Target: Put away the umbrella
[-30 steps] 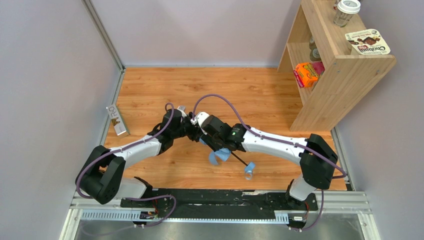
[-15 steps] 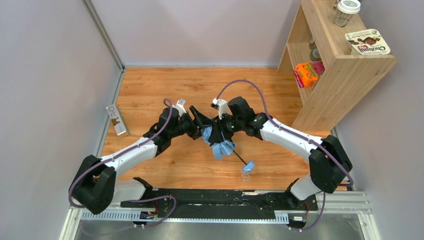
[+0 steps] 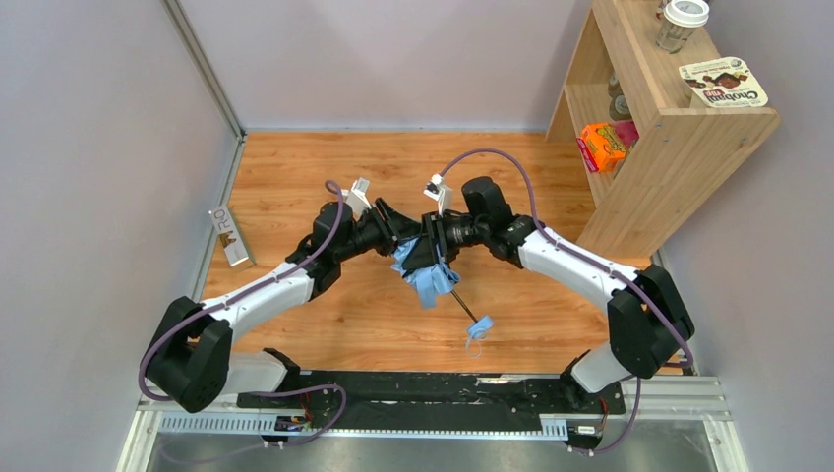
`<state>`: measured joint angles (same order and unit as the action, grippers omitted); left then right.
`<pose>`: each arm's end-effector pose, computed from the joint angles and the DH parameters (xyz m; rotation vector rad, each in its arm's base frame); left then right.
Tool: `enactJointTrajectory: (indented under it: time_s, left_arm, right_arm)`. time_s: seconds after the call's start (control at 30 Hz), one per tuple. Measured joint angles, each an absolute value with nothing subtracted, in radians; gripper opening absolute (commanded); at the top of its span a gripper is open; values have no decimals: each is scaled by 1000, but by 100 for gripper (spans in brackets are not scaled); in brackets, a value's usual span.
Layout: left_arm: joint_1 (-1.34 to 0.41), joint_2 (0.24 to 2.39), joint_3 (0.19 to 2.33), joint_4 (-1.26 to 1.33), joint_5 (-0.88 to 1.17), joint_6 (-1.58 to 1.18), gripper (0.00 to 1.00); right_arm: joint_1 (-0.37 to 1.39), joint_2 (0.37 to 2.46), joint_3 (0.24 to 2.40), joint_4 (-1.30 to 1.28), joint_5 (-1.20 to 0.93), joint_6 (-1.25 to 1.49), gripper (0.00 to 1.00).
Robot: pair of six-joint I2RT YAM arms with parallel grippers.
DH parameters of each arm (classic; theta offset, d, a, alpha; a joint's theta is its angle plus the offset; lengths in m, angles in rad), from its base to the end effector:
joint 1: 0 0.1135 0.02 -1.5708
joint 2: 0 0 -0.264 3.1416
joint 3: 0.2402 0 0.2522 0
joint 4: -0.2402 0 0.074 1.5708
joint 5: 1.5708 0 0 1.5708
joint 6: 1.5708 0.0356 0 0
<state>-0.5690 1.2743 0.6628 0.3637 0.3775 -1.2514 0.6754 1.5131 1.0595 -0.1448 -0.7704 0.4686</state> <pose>0.2302 -0.1628 0.2482 -0.4097 2.0900 -1.5419 0.2448 0.2279 0.2676 -0.7307 2.2464 1.4483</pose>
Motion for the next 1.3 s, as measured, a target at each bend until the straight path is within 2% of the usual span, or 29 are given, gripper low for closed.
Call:
enactJointTrajectory:
  time_s: [0.07,0.13,0.27,0.3,0.4,0.6,0.73,0.83,0.87,0.97,1.03,1.07,1.1,1.13,1.23,1.27,1.3]
  left_arm:
    - [-570,1278,665,381,381,-1254,10]
    - [-570,1278,666,386,381,-1249,0]
    - [-578,1279,664,387,375,-1246,0]
    - [-580,1279,658,399,372,-1246,0]
    - [-586,1280,620,439,364,-1246,0]
    - [-594,1290,582,474,360,-1259,0]
    - [-594,1291,600,381,358,-1289,0]
    - [-595,1294,637,270,360,-1289,0]
    - [-595,1294,643,249,359,-1288,0]
    - [-592,1294,645,217,350,-1288,0]
    - [-589,1294,645,201,341,-1293,0]
    - [-588,1294,645,194,337,-1298,0]
    - [-586,1294,645,194,335,-1304,4]
    - [-586,1293,645,197,333,-1308,22]
    - [-586,1290,640,206,328,-1315,38]
    - [-586,1288,636,210,326,-1316,65]
    - [-586,1283,629,217,325,-1317,69]
  right_arm:
    - [668,1513,1060,-142,-780,473,4]
    - [664,1513,1061,-148,-788,466,22]
    - [667,1512,1084,-221,-766,420,66]
    - [670,1509,1087,-234,-756,409,72]
    - [681,1480,1087,-273,-716,383,80]
    - [720,1409,1072,-326,-590,337,85]
    - [812,1406,1081,-379,-418,264,81]
    - [892,1442,1130,-460,-253,200,66]
    - [906,1456,1148,-481,-222,183,59]
    - [944,1509,1214,-559,-114,144,19]
    - [960,1530,1235,-585,-58,128,1]
    - [966,1535,1240,-588,-34,123,0]
    - [971,1536,1243,-590,-20,118,0]
    - [978,1536,1245,-588,-5,110,0]
    - [986,1536,1245,-587,14,80,0]
    - [985,1536,1245,-587,8,76,0]
    - [981,1534,1245,-586,-4,71,0]
